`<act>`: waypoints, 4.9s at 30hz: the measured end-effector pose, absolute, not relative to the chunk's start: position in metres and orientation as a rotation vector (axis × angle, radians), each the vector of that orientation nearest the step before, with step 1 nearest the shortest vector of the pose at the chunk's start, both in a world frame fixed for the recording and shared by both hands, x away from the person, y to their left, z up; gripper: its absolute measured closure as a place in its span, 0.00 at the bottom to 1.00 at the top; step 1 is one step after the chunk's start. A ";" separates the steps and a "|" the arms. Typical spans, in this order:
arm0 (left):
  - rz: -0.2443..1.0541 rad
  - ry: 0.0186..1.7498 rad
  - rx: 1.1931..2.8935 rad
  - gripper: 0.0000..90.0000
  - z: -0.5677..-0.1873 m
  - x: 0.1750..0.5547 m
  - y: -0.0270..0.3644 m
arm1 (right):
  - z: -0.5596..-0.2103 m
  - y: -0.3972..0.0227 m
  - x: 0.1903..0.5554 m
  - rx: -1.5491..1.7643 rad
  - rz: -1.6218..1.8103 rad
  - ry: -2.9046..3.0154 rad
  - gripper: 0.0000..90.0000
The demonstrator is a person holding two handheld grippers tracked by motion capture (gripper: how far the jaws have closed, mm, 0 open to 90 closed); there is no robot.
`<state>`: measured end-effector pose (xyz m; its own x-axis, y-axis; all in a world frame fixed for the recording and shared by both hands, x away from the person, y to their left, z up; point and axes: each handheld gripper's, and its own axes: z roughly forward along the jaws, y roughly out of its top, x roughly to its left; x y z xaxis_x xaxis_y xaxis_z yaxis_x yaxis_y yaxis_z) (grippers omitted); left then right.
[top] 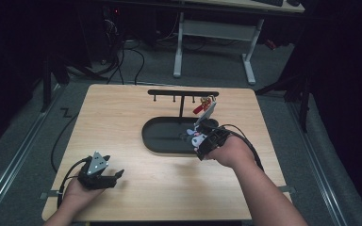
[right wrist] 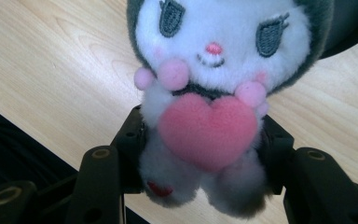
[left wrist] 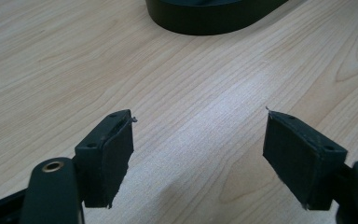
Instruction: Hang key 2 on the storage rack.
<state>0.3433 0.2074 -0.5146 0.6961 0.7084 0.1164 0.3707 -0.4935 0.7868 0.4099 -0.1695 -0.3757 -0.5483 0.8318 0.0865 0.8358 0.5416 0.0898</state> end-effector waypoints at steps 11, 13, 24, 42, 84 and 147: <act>0.555 0.821 2.133 0.28 -0.514 0.343 0.208 | -0.360 -0.162 0.428 -1.491 -0.202 -2.731 0.54; 0.553 0.823 2.132 0.28 -0.515 0.343 0.208 | -0.359 -0.162 0.432 -1.484 -0.201 -2.740 0.54; 0.549 0.818 2.140 0.28 -0.515 0.342 0.208 | -0.351 -0.151 0.448 -1.485 -0.190 -2.735 0.54; 0.536 0.807 2.149 0.29 -0.516 0.343 0.207 | -0.336 -0.138 0.467 -1.481 -0.183 -2.767 0.54; 0.519 0.797 2.172 0.29 -0.518 0.343 0.206 | -0.364 -0.139 0.484 -1.527 -0.234 -2.730 0.53; 0.469 0.772 2.189 0.31 -0.520 0.342 0.193 | -0.462 -0.225 0.348 -1.717 -0.966 -2.841 0.26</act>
<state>0.3418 0.1925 -0.5198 0.7504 0.6553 0.0863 0.3788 -0.5333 0.7564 0.3478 -0.2253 -0.4625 -0.4697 0.8827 0.0155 0.7093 0.3668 0.6020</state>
